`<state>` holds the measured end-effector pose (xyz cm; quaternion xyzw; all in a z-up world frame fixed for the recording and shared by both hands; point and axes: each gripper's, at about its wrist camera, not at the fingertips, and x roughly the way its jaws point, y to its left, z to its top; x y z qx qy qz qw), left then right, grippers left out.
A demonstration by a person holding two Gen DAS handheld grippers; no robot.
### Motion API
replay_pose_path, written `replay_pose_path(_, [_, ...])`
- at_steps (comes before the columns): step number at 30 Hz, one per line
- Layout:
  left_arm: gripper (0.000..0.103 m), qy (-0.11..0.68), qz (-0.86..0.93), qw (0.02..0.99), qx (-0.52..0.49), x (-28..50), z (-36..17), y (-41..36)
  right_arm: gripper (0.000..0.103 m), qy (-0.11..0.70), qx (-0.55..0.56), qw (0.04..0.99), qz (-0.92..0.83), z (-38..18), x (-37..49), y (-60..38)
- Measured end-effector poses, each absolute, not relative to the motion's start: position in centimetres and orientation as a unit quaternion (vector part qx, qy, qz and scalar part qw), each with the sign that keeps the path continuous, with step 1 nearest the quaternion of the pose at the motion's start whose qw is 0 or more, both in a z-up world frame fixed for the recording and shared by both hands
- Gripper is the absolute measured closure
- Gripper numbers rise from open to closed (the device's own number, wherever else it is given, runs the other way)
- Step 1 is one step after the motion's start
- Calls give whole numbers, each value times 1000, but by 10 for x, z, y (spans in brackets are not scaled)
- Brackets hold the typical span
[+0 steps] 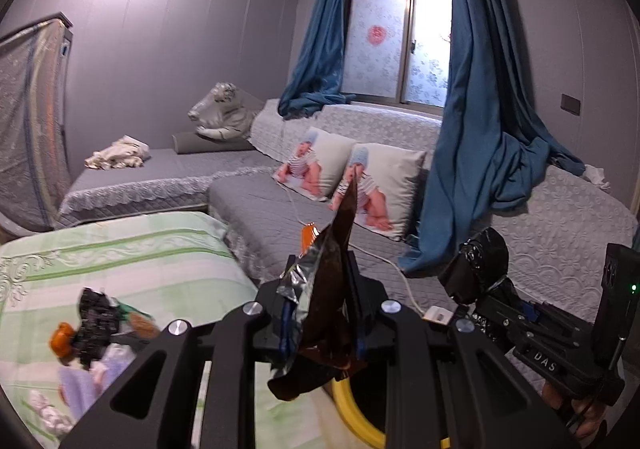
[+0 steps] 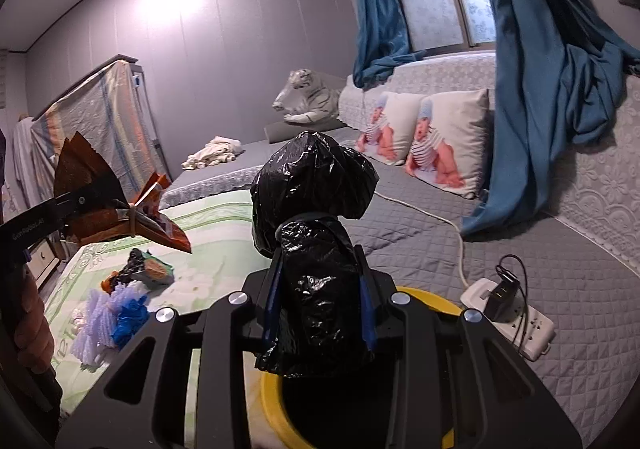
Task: Collect trash
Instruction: 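Carry both items to the yellow bin and open both tools to drop them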
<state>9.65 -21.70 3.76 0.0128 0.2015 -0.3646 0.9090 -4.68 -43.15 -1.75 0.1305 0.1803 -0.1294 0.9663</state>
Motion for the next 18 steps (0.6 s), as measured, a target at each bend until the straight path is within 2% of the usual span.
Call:
replay_pose_path(9, [83, 262, -411, 872, 25, 107, -10, -284, 73, 212, 150, 950, -172, -50, -56, -459])
replay_pose_path(18, [83, 316, -427, 846, 45, 108, -51, -315, 73, 259, 179, 931, -187, -92, -52, -481])
